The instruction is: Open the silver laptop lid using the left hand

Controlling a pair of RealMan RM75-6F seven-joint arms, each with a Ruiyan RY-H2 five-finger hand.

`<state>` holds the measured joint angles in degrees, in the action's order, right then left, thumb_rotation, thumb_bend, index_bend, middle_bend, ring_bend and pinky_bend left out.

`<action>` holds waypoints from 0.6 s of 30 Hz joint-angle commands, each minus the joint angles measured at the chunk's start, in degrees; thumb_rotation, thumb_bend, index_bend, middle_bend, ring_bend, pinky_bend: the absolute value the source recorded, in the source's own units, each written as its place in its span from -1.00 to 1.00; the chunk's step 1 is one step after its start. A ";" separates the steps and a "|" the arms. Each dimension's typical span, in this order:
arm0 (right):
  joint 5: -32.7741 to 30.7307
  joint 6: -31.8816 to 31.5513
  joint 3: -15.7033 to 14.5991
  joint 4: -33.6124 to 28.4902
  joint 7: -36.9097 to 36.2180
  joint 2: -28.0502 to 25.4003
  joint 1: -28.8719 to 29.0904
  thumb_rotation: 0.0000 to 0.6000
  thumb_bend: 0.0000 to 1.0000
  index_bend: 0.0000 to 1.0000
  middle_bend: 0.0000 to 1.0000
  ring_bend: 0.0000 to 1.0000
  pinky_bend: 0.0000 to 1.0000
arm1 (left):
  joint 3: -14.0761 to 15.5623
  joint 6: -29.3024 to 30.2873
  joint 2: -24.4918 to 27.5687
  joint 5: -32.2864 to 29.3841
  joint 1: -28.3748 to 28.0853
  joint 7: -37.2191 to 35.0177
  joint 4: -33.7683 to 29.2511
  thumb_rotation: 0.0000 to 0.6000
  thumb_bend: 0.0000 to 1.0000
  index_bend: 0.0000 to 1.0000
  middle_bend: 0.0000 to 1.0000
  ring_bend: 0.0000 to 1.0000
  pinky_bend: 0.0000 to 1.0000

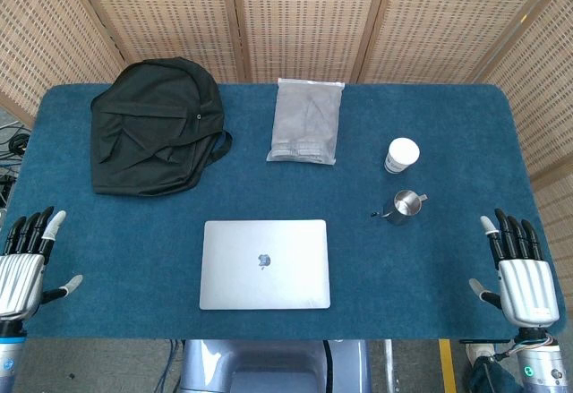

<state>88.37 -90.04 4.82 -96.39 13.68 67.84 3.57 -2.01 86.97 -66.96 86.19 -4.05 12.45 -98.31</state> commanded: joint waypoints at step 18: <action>0.06 0.08 0.16 0.17 -0.53 0.15 0.05 1.00 -1.00 -1.00 -1.00 -1.00 -1.00 | 3.46 -4.82 -4.62 18.33 -7.94 -4.34 2.39 1.00 -1.00 -1.00 -1.00 -1.00 -1.00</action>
<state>88.54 -89.91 4.91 -96.28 13.30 68.02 3.66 0.18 84.61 -69.53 98.93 -8.54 8.38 -96.53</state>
